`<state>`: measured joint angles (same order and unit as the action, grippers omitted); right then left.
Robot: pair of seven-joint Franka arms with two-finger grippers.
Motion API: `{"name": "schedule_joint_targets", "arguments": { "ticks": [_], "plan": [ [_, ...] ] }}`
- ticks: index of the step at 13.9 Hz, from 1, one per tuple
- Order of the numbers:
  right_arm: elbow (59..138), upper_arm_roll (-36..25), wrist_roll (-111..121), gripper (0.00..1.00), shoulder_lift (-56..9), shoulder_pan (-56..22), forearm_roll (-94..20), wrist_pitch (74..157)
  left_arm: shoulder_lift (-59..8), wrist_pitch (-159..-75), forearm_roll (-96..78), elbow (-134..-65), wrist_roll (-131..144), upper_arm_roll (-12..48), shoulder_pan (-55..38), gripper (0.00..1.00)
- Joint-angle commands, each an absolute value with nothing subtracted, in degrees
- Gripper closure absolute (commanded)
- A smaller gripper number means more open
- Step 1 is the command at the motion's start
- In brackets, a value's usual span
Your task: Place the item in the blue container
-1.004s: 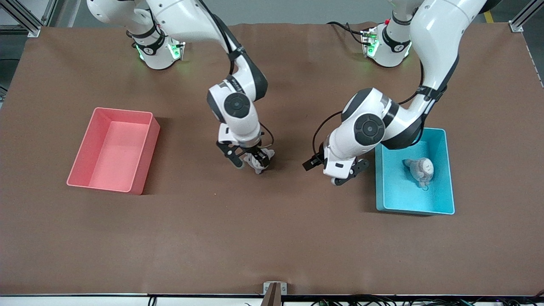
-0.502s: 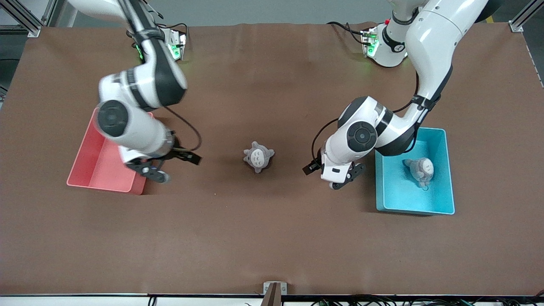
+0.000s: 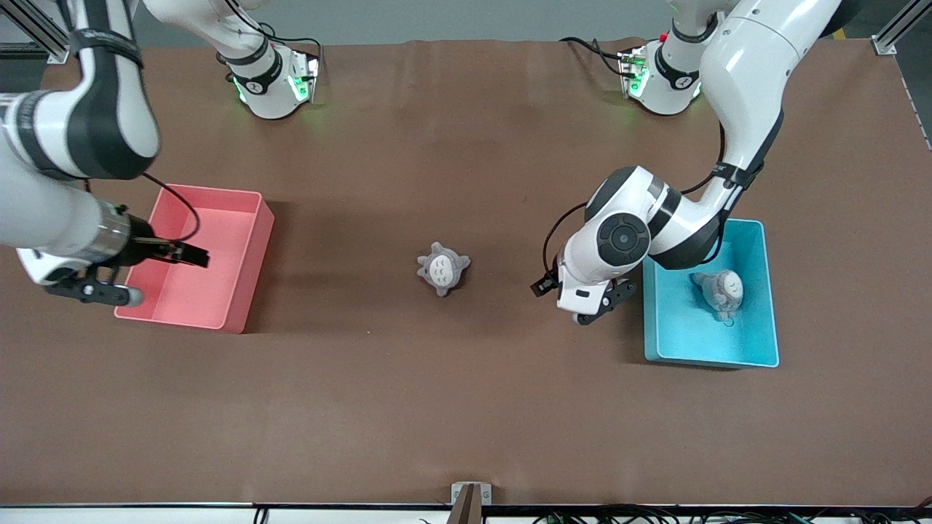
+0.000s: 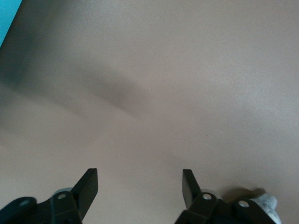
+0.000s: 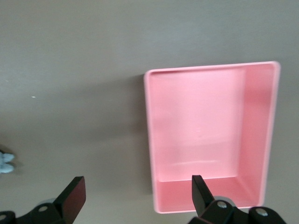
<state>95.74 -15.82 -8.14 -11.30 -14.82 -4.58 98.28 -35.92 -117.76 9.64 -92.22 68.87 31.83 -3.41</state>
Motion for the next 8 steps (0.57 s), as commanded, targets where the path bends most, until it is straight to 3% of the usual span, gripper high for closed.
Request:
{"name": "schedule_joint_targets", "arguments": {
  "ticks": [1, 3, 8],
  "plan": [
    [97.82, -13.98, -3.88, 0.0, -7.83, -9.51, -3.08, 97.3, -35.33, -116.81, 11.25, -92.29, 69.96, 31.9, -3.6, 0.18],
    [97.47, -12.75, -3.6, 0.0, -6.95, -7.13, -2.9, 95.98, -35.33, -116.81, 11.25, -92.81, 69.61, 31.9, -3.25, 0.18],
    [97.21, -2.55, -1.67, 0.0, -5.36, 2.54, 1.93, 95.62, -34.54, -116.72, 14.68, -95.8, 69.0, 31.64, -1.85, 0.18]
  ]
}}
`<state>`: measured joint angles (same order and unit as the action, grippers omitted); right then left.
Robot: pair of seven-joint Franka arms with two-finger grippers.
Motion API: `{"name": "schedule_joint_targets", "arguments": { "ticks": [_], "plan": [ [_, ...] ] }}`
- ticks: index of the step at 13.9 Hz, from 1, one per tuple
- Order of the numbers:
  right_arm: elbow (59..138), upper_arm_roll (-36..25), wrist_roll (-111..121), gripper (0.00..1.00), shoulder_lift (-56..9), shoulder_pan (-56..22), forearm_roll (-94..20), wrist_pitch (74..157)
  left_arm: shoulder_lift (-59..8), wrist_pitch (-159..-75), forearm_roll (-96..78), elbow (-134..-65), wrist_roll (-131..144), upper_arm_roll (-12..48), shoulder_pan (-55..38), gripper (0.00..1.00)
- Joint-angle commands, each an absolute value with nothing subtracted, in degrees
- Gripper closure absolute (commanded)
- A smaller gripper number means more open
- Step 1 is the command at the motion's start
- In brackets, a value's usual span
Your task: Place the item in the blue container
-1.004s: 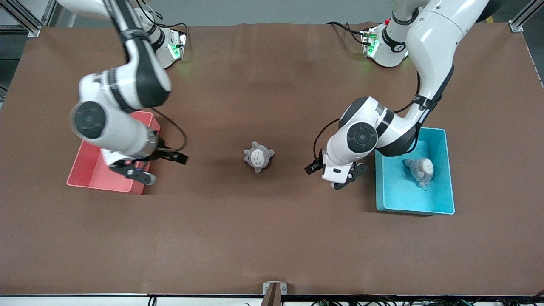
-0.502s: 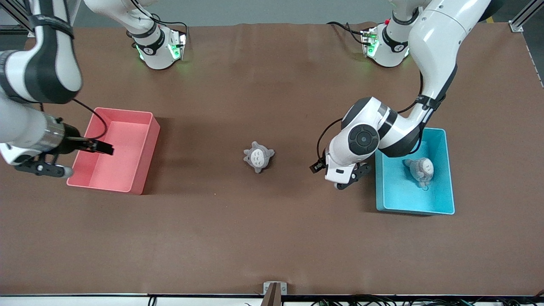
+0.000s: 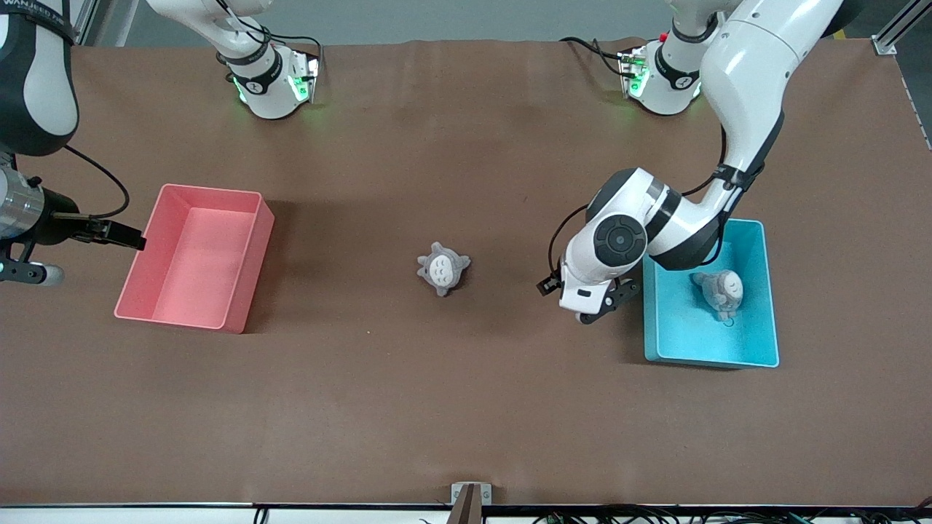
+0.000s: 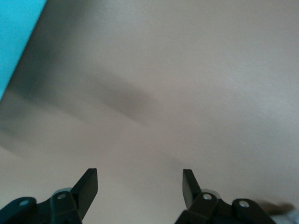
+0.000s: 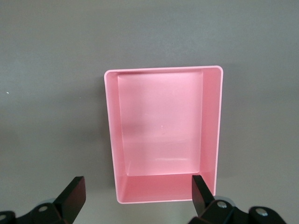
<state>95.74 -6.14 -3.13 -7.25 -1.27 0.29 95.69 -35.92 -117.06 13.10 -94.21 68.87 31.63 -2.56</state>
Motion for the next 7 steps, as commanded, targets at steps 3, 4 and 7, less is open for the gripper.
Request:
{"name": "schedule_joint_targets", "arguments": {
  "ticks": [3, 4, 7],
  "plan": [
    [97.29, -2.55, -1.58, 0.0, -4.75, 2.55, 1.85, 95.54, -35.68, -119.08, 13.72, -93.79, 70.31, 31.9, -3.24, 0.18],
    [97.29, -2.64, -1.58, 0.0, -4.66, 2.55, 1.93, 95.54, -36.21, -120.48, 12.06, -92.91, 71.27, 31.99, -4.82, 0.18],
    [96.51, -2.72, -1.76, 0.0, -4.57, 2.37, 1.85, 93.96, -38.66, -126.27, 8.71, -92.72, 74.0, 31.99, -8.34, 0.18]
  ]
}}
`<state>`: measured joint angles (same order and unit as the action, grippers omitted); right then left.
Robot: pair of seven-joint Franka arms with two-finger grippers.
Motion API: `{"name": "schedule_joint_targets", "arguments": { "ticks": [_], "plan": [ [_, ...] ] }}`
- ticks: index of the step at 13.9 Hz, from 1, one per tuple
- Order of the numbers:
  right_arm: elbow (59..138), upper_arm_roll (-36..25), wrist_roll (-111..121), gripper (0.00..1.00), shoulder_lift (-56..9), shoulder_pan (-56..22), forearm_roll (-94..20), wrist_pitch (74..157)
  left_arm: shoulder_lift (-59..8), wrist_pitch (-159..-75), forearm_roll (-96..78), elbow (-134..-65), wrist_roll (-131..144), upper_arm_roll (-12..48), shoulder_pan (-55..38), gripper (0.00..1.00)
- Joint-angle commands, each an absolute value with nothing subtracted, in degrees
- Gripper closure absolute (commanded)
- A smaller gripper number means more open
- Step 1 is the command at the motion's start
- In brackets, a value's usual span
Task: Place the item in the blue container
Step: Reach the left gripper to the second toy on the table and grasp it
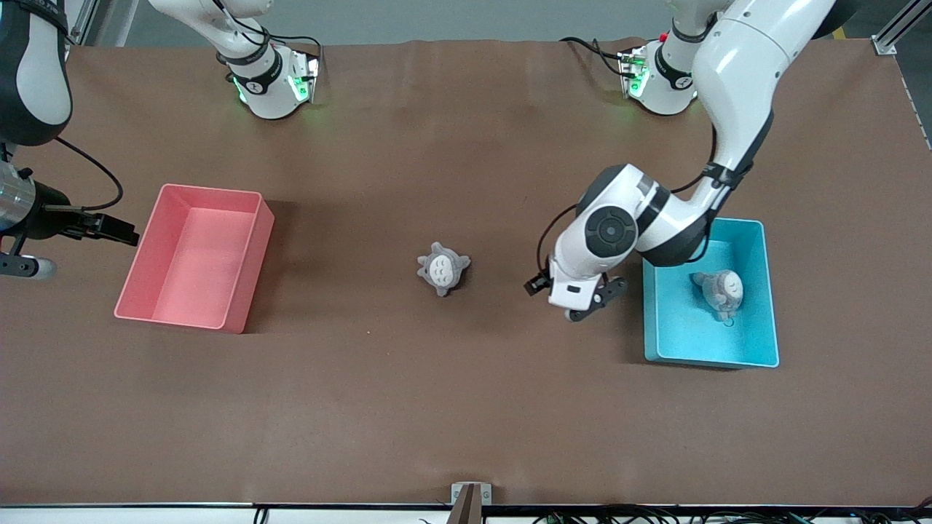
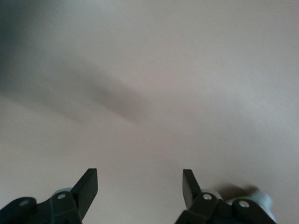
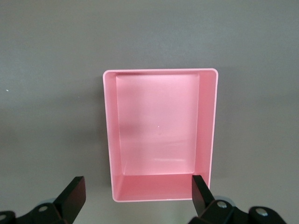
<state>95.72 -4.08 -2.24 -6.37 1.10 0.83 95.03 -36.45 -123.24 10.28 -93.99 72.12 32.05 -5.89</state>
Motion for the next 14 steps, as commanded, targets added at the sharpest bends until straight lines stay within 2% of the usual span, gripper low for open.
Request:
{"name": "schedule_joint_targets", "arguments": {
  "ticks": [1, 8, 11, 12, 14],
  "plan": [
    [95.46, -2.64, -1.67, 0.0, -4.57, 2.37, 1.85, 92.74, -39.8, -129.26, 7.92, -92.72, 75.05, 31.91, -9.83, 0.18],
    [90.27, -2.81, -1.76, 0.0, -4.83, 2.37, 1.67, 87.9, -47.8, -143.85, 7.73, -88.51, 88.05, 31.64, -19.15, 0.1],
    [87.02, -2.9, -2.37, 0.0, -5.18, 2.64, 0.97, 86.13, -48.51, -144.84, 8.26, -88.5, 88.95, 31.64, -20.56, 0.11],
    [85.79, -2.9, -2.2, 0.0, -5.45, 2.72, 0.97, 86.13, -49.04, -145.54, 8.26, -88.42, 89.03, 31.47, -21.26, 0.14],
    [84.12, -2.9, -2.2, 0.0, -5.62, 2.29, 1.58, 84.82, -51.05, -150.27, 8.17, -88.42, 89.03, 30.07, -22.32, 0.28]
  ]
}}
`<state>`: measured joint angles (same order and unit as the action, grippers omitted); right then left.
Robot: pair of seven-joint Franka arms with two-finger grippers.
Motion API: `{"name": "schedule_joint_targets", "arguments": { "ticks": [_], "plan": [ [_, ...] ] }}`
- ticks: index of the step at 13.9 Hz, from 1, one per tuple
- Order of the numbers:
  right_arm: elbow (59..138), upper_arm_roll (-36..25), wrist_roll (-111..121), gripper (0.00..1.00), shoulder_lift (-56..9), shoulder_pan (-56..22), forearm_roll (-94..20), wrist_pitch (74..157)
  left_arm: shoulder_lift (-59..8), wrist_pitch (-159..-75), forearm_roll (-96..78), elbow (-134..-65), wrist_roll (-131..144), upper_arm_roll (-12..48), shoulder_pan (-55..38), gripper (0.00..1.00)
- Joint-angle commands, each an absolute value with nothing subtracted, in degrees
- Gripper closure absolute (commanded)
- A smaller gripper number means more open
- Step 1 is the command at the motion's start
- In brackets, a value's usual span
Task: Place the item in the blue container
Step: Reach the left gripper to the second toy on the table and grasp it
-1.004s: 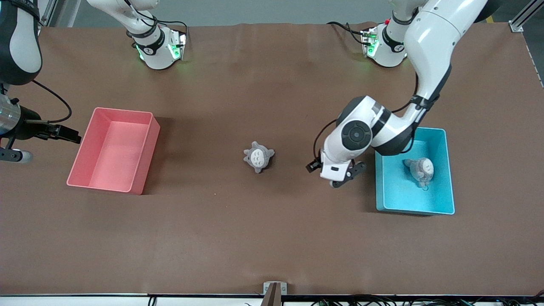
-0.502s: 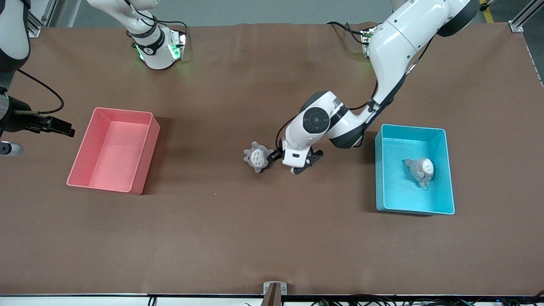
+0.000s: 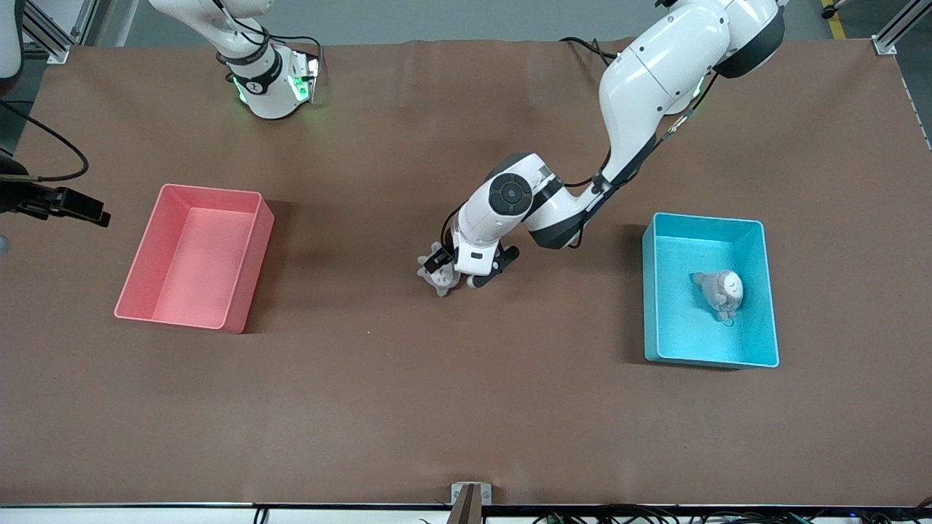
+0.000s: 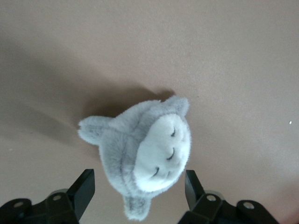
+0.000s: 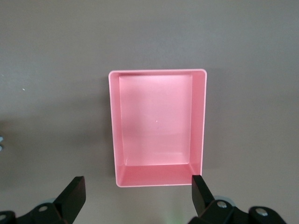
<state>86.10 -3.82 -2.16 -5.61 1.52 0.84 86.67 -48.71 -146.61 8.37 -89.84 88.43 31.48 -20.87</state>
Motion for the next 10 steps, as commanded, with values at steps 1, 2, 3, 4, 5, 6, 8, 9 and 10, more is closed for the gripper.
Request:
{"name": "schedule_joint_targets", "arguments": {
  "ticks": [1, 2, 3, 4, 5, 6, 8, 9, 10],
  "plan": [
    [83.94, -2.9, -2.11, 0.0, -5.62, 2.63, 1.41, 84.81, -51.67, -151.68, 8.17, -88.42, 89.12, 29.36, -23.37, 0.33],
    [83.5, -2.9, -1.94, 0.0, -5.62, 2.81, 1.15, 84.9, -52.03, -152.31, 8.09, -88.42, 89.12, 28.22, -24.07, 0.39],
    [83.41, -2.9, -1.93, 0.0, -5.63, 2.81, 0.97, 84.82, -52.29, -152.58, 8.17, -88.42, 89.03, 27.52, -24.78, 0.52],
    [83.41, -2.9, -2.11, 0.0, -5.63, 2.55, 1.05, 84.81, -52.12, -152.58, 8.35, -88.42, 88.34, 27.16, -24.79, 0.73],
    [83.41, -2.9, -2.28, 0.0, -5.54, 2.29, 1.23, 84.64, -51.68, -152.58, 8.52, -88.42, 88.24, 27.16, -24.35, 0.87],
    [83.5, -2.73, -2.29, 0.0, -5.54, 2.02, 1.67, 83.33, -50.55, -151.97, 8.61, -88.68, 88.59, 26.9, -23.91, 0.98],
    [83.5, -2.46, -2.46, 0.0, -5.01, 2.02, 0.97, 80.86, -46.96, -148.21, 8.79, -89.03, 88.59, 26.11, -22.16, 1.0],
    [83.58, -2.46, -2.55, 0.0, -4.66, 2.02, 0.88, 80.51, -45.19, -145.49, 9.22, -88.95, 87.98, 26.02, -20.58, 1.0],
    [84.11, -2.46, -2.55, 0.0, -3.53, 2.02, 0.79, 80.33, -42.57, -142.67, 10.53, -89.03, 86.33, 26.1, -18.39, 1.0]
  ]
}}
